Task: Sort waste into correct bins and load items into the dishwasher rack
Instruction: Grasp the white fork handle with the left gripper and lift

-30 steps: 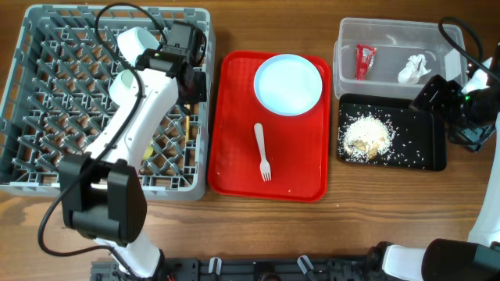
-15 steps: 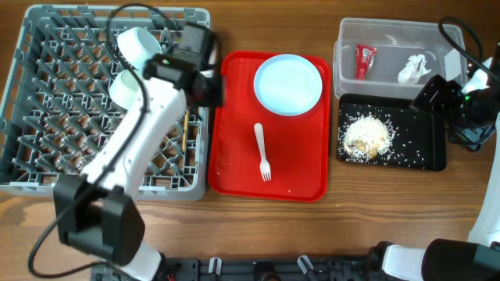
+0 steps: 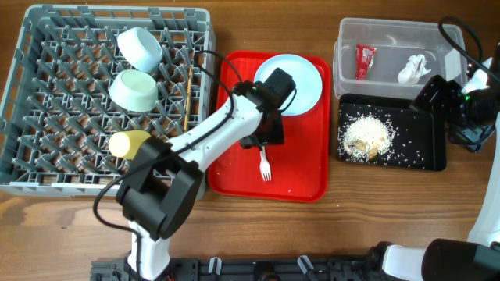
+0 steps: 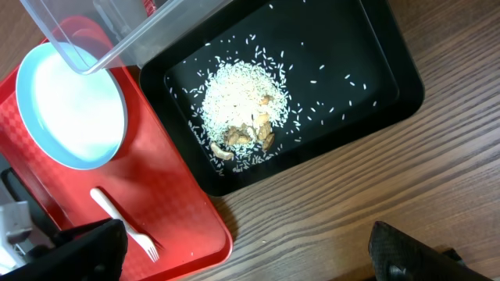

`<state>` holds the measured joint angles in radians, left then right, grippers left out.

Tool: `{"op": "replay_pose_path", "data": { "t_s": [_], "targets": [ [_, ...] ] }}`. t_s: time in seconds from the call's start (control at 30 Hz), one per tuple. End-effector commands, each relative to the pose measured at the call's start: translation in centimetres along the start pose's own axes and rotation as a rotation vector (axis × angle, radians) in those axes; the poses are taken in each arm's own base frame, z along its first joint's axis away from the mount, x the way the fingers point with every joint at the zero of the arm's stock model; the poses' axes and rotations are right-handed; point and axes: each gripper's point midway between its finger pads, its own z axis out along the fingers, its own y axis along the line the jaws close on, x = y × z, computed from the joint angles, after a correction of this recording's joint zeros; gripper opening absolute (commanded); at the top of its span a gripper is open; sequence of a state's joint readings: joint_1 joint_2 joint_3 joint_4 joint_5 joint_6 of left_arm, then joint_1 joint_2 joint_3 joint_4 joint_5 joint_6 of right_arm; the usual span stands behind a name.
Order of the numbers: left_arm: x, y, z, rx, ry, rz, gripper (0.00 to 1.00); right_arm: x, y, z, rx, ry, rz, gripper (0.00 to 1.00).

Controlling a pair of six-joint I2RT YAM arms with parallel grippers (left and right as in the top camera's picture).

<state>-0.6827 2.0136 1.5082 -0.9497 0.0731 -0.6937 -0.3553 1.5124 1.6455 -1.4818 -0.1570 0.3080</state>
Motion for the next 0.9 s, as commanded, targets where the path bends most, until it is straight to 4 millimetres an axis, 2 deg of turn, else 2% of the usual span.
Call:
{"op": "replay_pose_path", "data": {
  "t_s": [0.0, 0.17, 0.3, 0.33, 0.4, 0.43, 0.57, 0.87],
  "targets": [
    [0.2, 1.3, 2.3, -0.078, 0.021, -0.048, 0.57, 0.0, 0.3, -1.0, -0.021, -0.026, -0.022, 1.00],
    [0.7, 2.1, 4.6, -0.123, 0.060, -0.061, 0.59, 0.0, 0.3, -1.0, -0.021, -0.026, -0.022, 1.00],
    [0.9, 2.4, 5.5, -0.140, 0.078, -0.062, 0.57, 0.0, 0.3, -1.0, -0.021, -0.026, -0.022, 1.00],
    [0.9, 2.4, 5.5, -0.140, 0.077, -0.062, 0.51, 0.0, 0.3, -1.0, -0.021, -0.026, -0.022, 1.00],
    [0.9, 2.4, 5.5, -0.141, 0.078, -0.061, 0.28, 0.0, 0.3, -1.0, -0.021, -0.026, -0.022, 1.00],
    [1.0, 2.4, 5.5, -0.141, 0.078, -0.061, 0.24, 0.0, 0.3, -1.0, -0.021, -0.026, -0.022, 1.00],
    [1.0, 2.4, 5.5, -0.141, 0.078, -0.060, 0.23, 0.0, 0.3, -1.0, -0.021, -0.026, -0.022, 1.00],
    [1.0, 2.3, 5.5, -0.139, 0.081, -0.061, 0.07, 0.0, 0.3, -1.0, -0.021, -0.026, -0.022, 1.00]
  ]
}}
